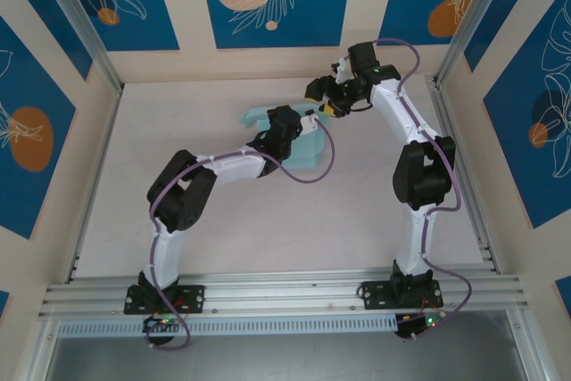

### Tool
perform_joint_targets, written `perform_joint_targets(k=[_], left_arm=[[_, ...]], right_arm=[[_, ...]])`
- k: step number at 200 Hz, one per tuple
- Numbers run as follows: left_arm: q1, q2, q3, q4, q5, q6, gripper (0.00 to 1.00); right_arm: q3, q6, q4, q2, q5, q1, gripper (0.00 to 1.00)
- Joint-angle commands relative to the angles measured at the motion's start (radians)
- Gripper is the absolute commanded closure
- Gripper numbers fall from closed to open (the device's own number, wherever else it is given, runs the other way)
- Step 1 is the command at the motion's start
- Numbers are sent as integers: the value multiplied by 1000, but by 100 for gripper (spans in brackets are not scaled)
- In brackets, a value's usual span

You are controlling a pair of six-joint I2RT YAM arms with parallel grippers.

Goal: Fold the paper box

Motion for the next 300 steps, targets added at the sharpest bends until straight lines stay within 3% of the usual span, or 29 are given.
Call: perform_joint_targets(k=[1, 56, 75, 150, 171, 207, 241, 255, 275, 300], left_arm=[[-18, 26, 41, 44, -11, -4, 100], [-18, 90, 98, 29, -5, 9, 99], [-19, 112, 131, -9, 10, -1, 95], [-19, 149, 188, -125, 108, -94, 80], [-18, 131, 165, -127, 138, -119, 82], [-19, 125, 126, -89, 131, -137, 100], [-19, 115, 73, -18, 125, -131, 100], [-19, 117, 75, -12, 121, -118, 100], [-19, 116, 75, -12, 123, -106, 100], [-18, 112, 75, -7, 127, -93, 100]], right_arm=[[83, -9, -84, 60, 8, -5, 29], [151, -8, -150, 170, 6, -15, 25], [134, -21, -147, 164, 59, -19, 23], [109, -17, -87, 196, -19, -62, 22], [110, -5, -73, 211, -35, -60, 23], [95, 2, -49, 215, -55, -41, 24], [125, -18, -89, 206, -37, -42, 24], [167, -47, -142, 206, 5, -51, 24], [212, -101, -221, 171, 163, -60, 23], [166, -122, -232, 70, 321, -88, 24]])
